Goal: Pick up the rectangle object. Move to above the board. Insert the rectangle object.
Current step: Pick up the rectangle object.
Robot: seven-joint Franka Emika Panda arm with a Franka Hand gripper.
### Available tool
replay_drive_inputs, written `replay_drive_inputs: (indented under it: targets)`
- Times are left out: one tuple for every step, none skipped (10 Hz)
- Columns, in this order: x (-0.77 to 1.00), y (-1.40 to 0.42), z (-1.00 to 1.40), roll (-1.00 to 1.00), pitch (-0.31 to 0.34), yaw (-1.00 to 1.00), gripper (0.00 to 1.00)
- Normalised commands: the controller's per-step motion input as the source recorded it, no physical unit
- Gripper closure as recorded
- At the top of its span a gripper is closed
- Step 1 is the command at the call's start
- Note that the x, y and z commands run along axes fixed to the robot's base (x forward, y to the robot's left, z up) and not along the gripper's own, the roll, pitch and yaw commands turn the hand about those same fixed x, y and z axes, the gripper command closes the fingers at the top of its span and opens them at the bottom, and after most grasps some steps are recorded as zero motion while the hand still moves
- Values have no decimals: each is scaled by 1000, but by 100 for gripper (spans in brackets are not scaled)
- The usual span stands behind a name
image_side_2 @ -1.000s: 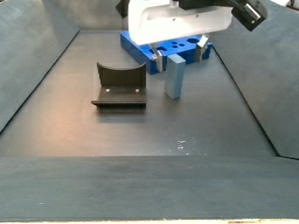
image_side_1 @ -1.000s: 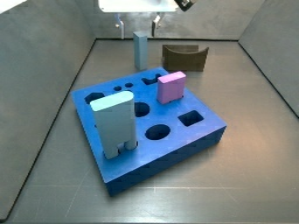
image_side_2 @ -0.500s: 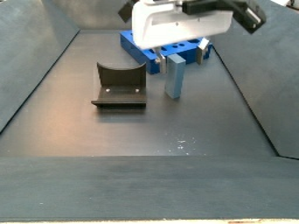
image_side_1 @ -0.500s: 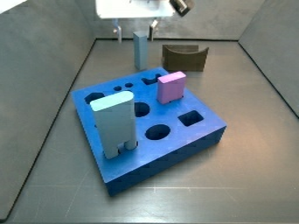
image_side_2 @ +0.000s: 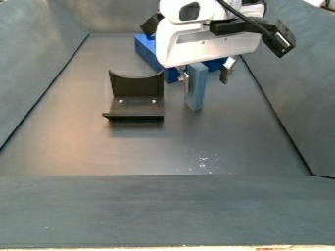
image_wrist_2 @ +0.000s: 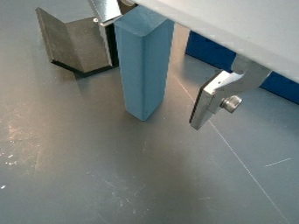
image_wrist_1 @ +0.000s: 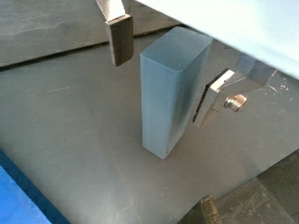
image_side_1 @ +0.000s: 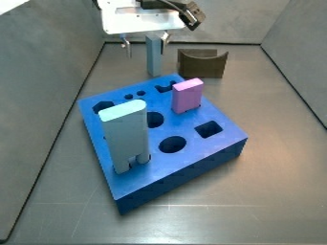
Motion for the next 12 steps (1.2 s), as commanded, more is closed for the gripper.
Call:
replay_drive_inputs:
  targets:
    - [0,-17,-177,0,-83,0,0]
    - [-20,-34,-214,0,-146,0,0]
    - [0,0,-9,0,-11,0,0]
    - [-80,-131,-134,109,-109,0,0]
    - [0,0,0,0,0,0,100]
    - [0,0,0,0,0,0,100]
    - [0,0,0,0,0,0,100]
    - [0,0,0,0,0,0,100]
    - [0,0,0,0,0,0,100]
    - [0,0,0,0,0,0,100]
    - [0,0,0,0,0,0,100]
    - [0,0,0,0,0,0,100]
